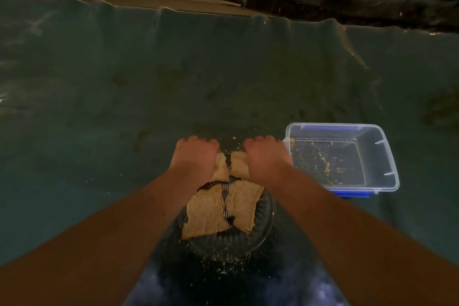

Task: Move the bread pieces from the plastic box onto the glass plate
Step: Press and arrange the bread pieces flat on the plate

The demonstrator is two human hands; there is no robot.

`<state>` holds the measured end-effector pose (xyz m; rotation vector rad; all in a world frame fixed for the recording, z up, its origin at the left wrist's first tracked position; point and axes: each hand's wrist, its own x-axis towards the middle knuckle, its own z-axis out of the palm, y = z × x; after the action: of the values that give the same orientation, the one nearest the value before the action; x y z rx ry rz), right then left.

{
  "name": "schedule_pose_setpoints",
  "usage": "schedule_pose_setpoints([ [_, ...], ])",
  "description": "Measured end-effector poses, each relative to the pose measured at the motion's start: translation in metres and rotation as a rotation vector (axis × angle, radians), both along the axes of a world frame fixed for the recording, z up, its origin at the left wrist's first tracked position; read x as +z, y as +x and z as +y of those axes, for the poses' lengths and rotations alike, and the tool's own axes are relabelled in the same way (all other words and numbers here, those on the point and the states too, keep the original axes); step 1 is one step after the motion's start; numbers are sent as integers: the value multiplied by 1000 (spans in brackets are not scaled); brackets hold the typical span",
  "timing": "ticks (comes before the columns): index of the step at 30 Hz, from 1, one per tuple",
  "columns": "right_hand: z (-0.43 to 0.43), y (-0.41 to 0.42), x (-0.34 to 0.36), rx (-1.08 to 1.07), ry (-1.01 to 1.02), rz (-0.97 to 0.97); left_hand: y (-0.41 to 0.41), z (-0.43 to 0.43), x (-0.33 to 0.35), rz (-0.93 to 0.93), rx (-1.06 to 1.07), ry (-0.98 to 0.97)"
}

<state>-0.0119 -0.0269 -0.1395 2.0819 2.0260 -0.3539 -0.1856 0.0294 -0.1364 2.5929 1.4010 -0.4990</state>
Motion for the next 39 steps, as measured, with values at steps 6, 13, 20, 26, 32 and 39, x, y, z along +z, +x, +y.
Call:
schedule_pose_setpoints([
  [6, -36, -11, -16, 60, 39, 105, -18, -30, -16, -97, -137, -5],
  [13, -77, -21, -35, 72, -71, 101, -41, -65, -41, -96, -119, -113],
  [20, -94, -28, -40, 160, -51, 93, -45, -77, -46, -94, -201, -56],
  [26, -87, -22, -41, 44, 6, 177, -44, -81, -47, -142, -73, -73],
  [32, -105, -19, -56, 136, -73, 205, -53, -85, -52, -138, -132, -106],
  [39, -106, -7, -58, 215, -52, 212, -54, -87, -52, -153, -141, -119],
])
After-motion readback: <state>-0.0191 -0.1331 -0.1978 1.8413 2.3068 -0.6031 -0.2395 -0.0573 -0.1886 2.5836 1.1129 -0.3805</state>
